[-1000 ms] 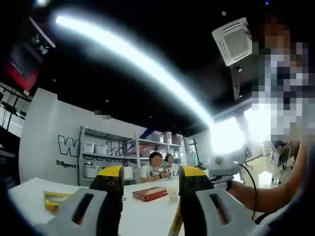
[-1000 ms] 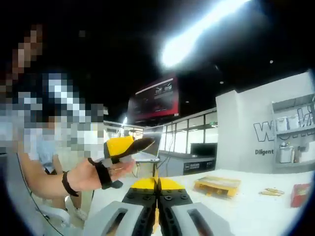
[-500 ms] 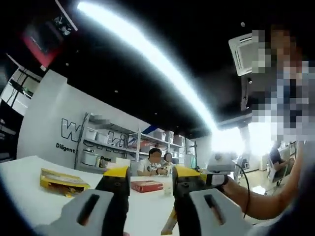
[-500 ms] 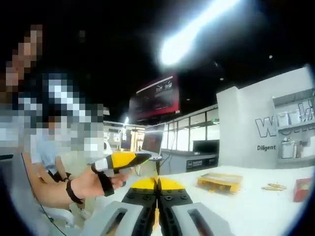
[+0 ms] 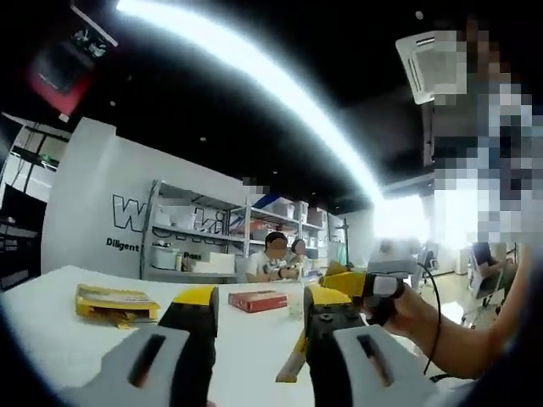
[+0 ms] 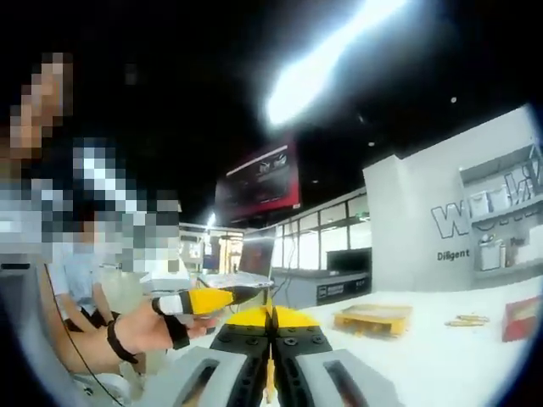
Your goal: Tear open the coffee pouch, take out the coffee, and pour the coffee from the pouch into the cup
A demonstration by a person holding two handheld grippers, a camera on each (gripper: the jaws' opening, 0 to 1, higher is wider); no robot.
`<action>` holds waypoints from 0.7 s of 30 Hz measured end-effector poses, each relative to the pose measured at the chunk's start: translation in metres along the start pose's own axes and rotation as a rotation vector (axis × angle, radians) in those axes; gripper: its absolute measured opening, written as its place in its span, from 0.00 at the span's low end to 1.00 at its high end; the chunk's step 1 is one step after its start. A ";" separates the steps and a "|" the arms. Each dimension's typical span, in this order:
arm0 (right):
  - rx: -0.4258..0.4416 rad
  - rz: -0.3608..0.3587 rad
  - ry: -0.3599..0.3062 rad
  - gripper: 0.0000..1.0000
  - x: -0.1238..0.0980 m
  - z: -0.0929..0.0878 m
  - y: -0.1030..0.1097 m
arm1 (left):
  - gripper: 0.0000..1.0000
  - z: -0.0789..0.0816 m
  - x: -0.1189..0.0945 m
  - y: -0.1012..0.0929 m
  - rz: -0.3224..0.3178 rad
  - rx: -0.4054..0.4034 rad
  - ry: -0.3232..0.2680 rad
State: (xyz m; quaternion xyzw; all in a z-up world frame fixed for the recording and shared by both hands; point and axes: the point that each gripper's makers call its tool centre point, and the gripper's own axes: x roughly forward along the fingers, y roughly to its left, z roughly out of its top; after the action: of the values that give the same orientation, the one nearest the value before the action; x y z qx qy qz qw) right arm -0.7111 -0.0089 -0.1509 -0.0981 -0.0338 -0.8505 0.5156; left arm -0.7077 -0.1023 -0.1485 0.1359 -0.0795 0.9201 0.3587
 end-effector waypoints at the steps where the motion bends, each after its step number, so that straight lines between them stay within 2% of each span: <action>1: -0.003 -0.001 0.010 0.00 0.001 -0.002 0.000 | 0.43 0.001 0.001 0.000 0.002 -0.007 0.003; 13: -0.012 -0.002 0.036 0.00 0.005 -0.011 0.000 | 0.45 0.004 0.002 -0.005 0.000 0.012 0.022; 17: 0.000 -0.007 0.021 0.00 0.003 -0.010 -0.004 | 0.44 0.013 -0.002 -0.002 0.004 0.028 -0.002; 21: -0.013 -0.018 0.043 0.00 0.005 -0.012 -0.007 | 0.44 0.015 -0.001 -0.004 0.002 0.034 0.003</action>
State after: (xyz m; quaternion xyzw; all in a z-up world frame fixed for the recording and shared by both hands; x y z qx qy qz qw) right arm -0.7207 -0.0120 -0.1609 -0.0829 -0.0179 -0.8574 0.5077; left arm -0.7017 -0.1038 -0.1341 0.1406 -0.0635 0.9218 0.3557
